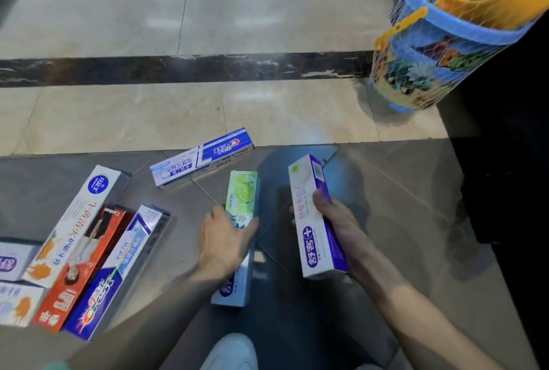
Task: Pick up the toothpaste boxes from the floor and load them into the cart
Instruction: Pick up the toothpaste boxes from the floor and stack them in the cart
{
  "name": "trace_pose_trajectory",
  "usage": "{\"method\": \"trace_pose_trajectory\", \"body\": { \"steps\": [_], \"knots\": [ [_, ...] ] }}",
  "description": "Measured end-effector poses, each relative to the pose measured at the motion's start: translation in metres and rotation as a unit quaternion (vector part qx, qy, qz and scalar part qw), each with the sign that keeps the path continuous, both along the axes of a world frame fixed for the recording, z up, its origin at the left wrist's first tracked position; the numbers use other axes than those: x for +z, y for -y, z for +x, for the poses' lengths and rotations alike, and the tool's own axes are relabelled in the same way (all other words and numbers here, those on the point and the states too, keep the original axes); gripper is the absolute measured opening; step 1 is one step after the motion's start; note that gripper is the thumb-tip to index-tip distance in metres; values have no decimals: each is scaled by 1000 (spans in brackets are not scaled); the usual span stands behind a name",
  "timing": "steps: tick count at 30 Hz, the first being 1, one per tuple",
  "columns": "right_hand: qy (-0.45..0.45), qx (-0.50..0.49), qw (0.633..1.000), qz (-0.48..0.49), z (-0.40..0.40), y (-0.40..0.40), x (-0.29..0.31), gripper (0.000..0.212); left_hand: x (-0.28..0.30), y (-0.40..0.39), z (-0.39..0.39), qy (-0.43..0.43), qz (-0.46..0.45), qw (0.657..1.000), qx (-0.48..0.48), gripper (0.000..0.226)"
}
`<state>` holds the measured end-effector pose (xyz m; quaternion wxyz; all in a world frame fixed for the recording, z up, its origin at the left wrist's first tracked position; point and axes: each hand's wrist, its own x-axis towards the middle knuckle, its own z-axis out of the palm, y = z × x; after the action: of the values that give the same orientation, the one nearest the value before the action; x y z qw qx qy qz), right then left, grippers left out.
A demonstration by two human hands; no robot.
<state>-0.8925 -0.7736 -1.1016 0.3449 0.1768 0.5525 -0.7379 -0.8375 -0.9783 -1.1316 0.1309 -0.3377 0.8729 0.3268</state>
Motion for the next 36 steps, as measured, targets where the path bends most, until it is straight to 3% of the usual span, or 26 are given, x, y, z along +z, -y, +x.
{"method": "trace_pose_trajectory", "body": {
  "steps": [2,7,10,11,14,17,21,31,36],
  "knots": [
    [-8,10,1000,-13,3,1,3,81,10,0,-5,-27,34,999,9,47],
    [-32,-7,999,35,1,1,22,48,34,-1,-20,-124,165,977,46,37],
    [-54,-16,996,72,-12,0,39,30,56,-2,-36,-176,269,946,51,64],
    [-60,-23,994,83,-17,1,50,29,67,-4,-41,-188,302,933,58,70],
    [-73,-45,991,102,-25,6,103,33,122,-6,-50,-208,343,915,37,51],
    [-105,-48,989,90,-32,11,184,35,188,-9,-55,-219,356,908,17,55],
    [-194,-40,976,91,-31,23,319,44,320,-8,-51,-248,394,883,58,51],
    [-281,-52,957,48,-1,30,740,52,767,-23,-18,-346,313,884,37,57],
    [-321,-56,943,65,29,6,892,50,924,-47,11,-358,341,868,39,49]
  ]
}}
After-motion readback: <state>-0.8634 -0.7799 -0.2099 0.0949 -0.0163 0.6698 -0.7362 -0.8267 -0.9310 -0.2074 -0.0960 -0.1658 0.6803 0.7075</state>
